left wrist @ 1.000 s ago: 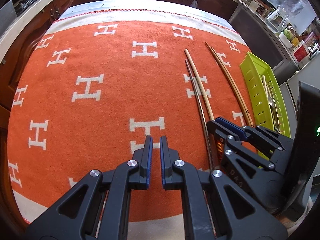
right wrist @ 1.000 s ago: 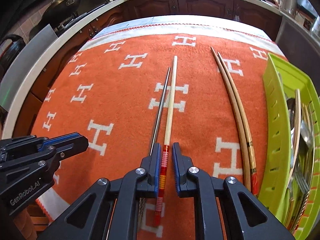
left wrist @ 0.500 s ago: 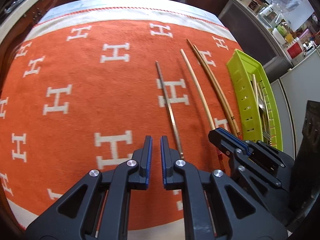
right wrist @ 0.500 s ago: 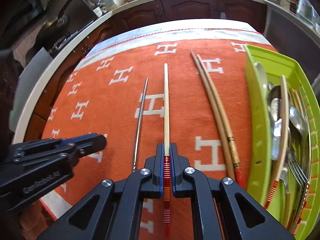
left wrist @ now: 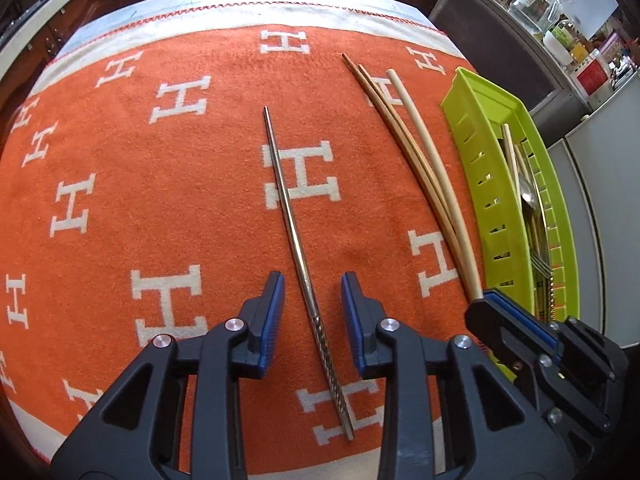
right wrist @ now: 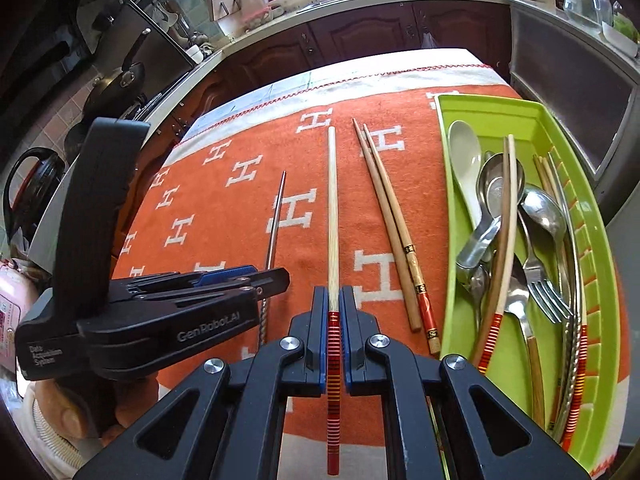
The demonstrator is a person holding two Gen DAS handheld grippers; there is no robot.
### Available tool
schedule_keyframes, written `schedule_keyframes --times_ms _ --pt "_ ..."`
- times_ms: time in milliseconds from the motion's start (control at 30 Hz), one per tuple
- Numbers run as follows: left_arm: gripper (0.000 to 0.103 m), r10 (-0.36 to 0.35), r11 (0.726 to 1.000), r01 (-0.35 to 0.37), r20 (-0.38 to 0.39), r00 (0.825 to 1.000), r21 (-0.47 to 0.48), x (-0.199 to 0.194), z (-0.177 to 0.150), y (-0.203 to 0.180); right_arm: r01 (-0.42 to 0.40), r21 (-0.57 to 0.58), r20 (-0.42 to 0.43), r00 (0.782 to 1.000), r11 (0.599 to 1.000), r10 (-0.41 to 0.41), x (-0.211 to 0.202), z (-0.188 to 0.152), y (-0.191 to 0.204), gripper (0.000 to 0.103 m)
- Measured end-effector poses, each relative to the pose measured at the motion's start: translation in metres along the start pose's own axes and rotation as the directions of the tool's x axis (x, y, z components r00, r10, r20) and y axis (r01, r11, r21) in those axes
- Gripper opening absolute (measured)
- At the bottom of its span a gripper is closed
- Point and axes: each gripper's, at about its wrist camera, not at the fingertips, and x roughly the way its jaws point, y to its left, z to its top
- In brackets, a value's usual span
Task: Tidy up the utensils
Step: 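Grasp the steel chopstick with the left tool, then lower the red-banded chopstick into the tray with the right tool while the left carries the steel one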
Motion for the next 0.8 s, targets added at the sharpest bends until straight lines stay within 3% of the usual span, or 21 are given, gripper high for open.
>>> schedule_keyframes --times_ms 67,133,200,467,800 --pt "0.024 0.033 0.999 -0.033 0.013 0.999 0.01 0.001 -0.002 -0.006 -0.002 0.005 0.005 1.0 1.0 0.002 -0.005 -0.002 -0.003 0.005" --pt "0.013 0.08 0.996 -0.08 0.022 0.997 0.026 0.001 -0.003 -0.008 -0.004 0.01 0.011 1.0 1.0 0.004 -0.011 -0.005 -0.004 0.005" --pt "0.006 0.083 0.996 -0.083 0.022 0.996 0.02 0.001 -0.003 -0.007 -0.007 0.013 0.017 1.0 1.0 0.006 -0.017 -0.008 -0.007 0.005" --pt "0.003 0.012 1.0 -0.012 -0.002 1.0 -0.008 -0.018 -0.009 -0.008 -0.034 0.03 0.055 0.998 0.999 0.033 -0.047 -0.015 -0.012 0.005" --pt "0.003 -0.128 0.987 0.121 0.06 0.99 0.108 -0.081 -0.007 -0.068 -0.014 0.098 0.139 0.99 0.995 0.0 -0.109 -0.029 -0.047 0.005"
